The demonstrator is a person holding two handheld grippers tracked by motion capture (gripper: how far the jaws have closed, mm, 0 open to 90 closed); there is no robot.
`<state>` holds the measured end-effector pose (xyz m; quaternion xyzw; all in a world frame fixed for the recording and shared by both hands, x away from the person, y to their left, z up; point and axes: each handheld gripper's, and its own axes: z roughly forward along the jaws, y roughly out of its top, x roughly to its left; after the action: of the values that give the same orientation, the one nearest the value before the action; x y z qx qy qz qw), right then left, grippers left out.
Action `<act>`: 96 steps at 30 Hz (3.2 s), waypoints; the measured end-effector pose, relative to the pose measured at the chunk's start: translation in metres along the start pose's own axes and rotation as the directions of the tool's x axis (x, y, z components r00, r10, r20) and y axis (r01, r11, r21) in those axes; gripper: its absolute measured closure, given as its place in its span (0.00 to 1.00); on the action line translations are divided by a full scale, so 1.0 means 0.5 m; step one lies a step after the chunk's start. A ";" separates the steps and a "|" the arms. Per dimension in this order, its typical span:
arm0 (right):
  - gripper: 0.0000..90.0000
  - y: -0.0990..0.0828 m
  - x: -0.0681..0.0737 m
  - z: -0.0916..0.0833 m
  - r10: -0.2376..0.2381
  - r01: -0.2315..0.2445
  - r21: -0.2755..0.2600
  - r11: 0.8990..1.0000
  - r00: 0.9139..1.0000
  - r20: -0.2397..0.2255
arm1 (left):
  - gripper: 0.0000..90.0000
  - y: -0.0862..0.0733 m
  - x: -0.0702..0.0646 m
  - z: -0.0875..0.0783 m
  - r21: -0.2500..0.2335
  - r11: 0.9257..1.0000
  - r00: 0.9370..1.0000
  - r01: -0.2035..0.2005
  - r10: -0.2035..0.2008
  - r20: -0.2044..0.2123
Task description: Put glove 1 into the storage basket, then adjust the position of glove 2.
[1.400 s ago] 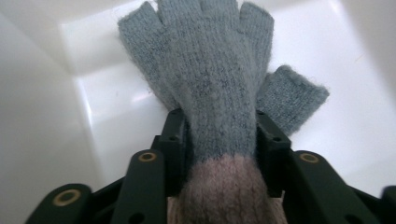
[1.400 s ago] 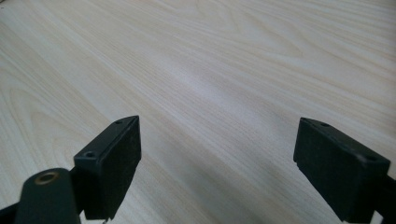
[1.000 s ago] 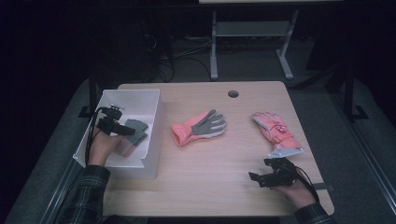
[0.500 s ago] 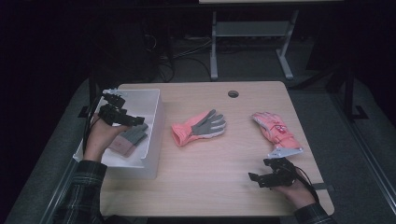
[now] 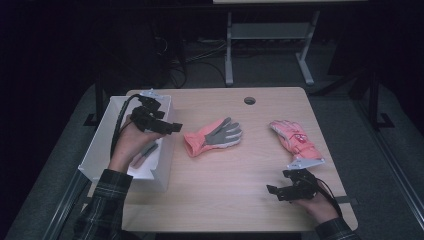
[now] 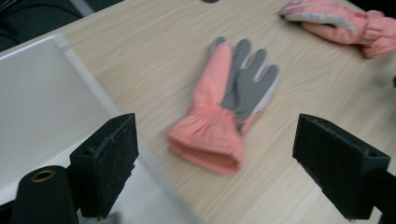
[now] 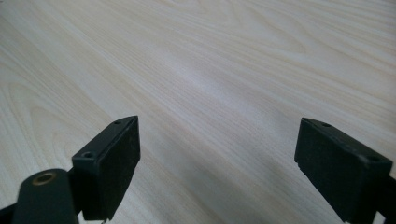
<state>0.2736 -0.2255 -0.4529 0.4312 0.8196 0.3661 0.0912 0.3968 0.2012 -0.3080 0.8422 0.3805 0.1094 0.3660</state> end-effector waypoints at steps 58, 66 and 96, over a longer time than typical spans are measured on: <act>0.16 0.003 0.002 0.000 -0.009 0.009 -0.005 1.000 1.000 -0.016 | 1.00 -0.010 -0.071 0.345 0.168 0.984 0.998 -0.057 0.049 0.051; 0.16 0.003 0.002 -0.002 -0.014 0.014 -0.008 1.000 1.000 -0.013 | 1.00 -0.023 -0.119 0.338 0.163 0.982 0.988 -0.094 0.072 0.135; 0.16 0.004 0.003 -0.004 -0.015 0.015 -0.005 1.000 1.000 -0.013 | 1.00 -0.021 -0.190 0.289 0.141 0.975 0.974 -0.171 0.146 0.173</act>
<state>0.2730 -0.2247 -0.4501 0.4224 0.8224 0.3702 0.0898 0.3928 0.0605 -0.4086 0.9018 0.2884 0.0400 0.3193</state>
